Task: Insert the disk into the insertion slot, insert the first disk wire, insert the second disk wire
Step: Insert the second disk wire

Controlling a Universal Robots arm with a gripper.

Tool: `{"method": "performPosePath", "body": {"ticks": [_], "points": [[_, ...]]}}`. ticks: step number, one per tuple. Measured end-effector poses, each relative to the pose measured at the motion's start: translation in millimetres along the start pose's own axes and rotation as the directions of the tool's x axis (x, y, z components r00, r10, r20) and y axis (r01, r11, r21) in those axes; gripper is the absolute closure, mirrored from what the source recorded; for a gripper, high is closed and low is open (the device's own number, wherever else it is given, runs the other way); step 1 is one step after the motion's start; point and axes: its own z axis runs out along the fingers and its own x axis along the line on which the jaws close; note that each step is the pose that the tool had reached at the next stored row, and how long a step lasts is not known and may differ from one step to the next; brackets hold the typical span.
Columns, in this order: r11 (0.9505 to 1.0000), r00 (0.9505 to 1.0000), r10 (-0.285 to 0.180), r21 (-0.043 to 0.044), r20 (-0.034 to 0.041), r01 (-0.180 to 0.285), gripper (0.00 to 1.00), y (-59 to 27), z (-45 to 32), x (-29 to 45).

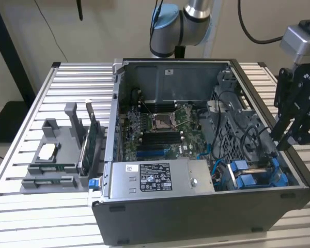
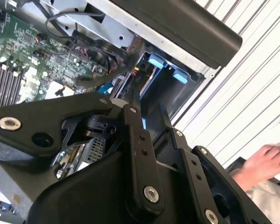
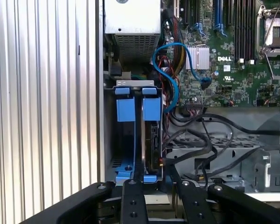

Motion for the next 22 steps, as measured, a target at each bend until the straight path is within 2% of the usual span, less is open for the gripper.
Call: {"method": "performPosePath", "body": {"ticks": [3, 10, 16, 22], "points": [[1.0000, 1.0000, -0.001, -0.0005, 0.0001, 0.001, 0.67, -4.3, 0.0, -2.3], [1.0000, 1.0000, -0.008, -0.0007, -0.0001, 0.008, 0.67, -7.1, 0.3, -14.4], [0.9999, 0.9999, -0.015, -0.0012, -0.0006, 0.015, 0.67, -16.1, 3.5, -17.6], [0.9999, 0.9999, -0.016, -0.0012, -0.0003, 0.016, 0.67, -17.0, 7.9, -22.5]]}}
